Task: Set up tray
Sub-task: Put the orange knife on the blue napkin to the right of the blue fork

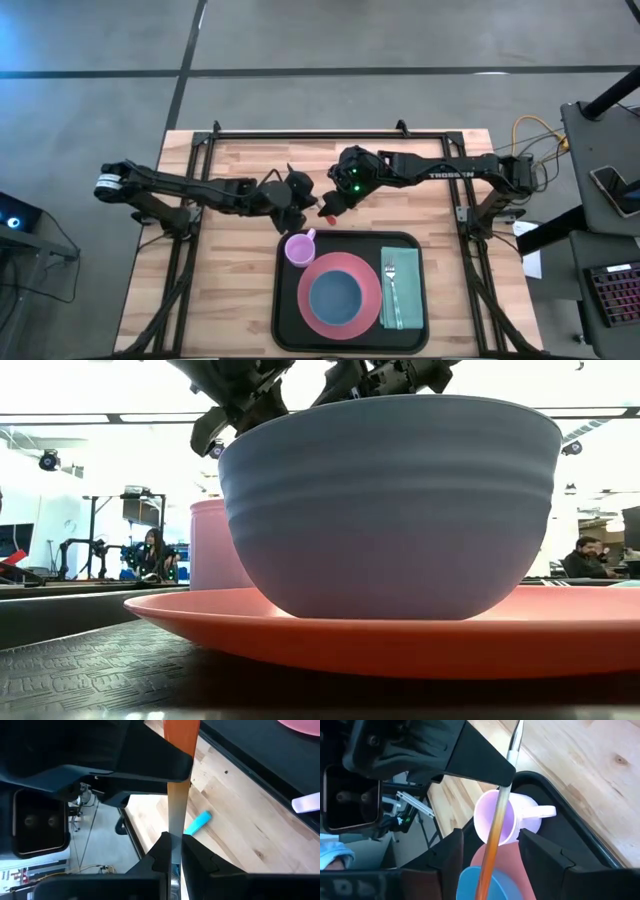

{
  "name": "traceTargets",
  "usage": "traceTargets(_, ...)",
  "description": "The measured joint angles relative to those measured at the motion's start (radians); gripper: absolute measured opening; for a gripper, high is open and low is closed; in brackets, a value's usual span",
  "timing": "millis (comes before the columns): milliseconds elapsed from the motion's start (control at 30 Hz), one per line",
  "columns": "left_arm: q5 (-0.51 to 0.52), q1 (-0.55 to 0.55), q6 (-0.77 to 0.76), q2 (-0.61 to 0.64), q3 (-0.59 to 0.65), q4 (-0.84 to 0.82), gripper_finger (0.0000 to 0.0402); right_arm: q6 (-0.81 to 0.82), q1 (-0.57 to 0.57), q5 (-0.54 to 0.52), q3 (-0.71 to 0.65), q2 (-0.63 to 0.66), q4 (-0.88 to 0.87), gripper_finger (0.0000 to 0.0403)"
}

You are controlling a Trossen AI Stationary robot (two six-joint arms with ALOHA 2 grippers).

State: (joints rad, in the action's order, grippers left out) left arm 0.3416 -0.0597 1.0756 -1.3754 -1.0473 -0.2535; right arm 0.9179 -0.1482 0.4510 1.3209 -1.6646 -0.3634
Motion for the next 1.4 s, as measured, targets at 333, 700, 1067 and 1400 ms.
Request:
traceTargets(333, 0.001, -0.007, 0.006, -0.007, 0.001, 0.003, 0.001, -0.006, 0.0, -0.008, 0.0, 0.0, 0.0, 0.0126)
traceTargets(700, 0.003, -0.006, 0.015, -0.038, -0.019, 0.014, 0.001, 0.002, 0.0, -0.008, -0.003, 0.001, -0.008, 0.007)
traceTargets(1067, 0.006, -0.006, 0.016, -0.038, -0.019, 0.025, 0.0015, 0.007, 0.0, -0.031, -0.014, 0.001, -0.016, 0.0022)
traceTargets(1400, 0.098, -0.007, -0.035, -0.038, -0.019, 0.04, 0.0054, 0.017, 0.005, -0.077, -0.012, 0.001, -0.019, 0.0015)
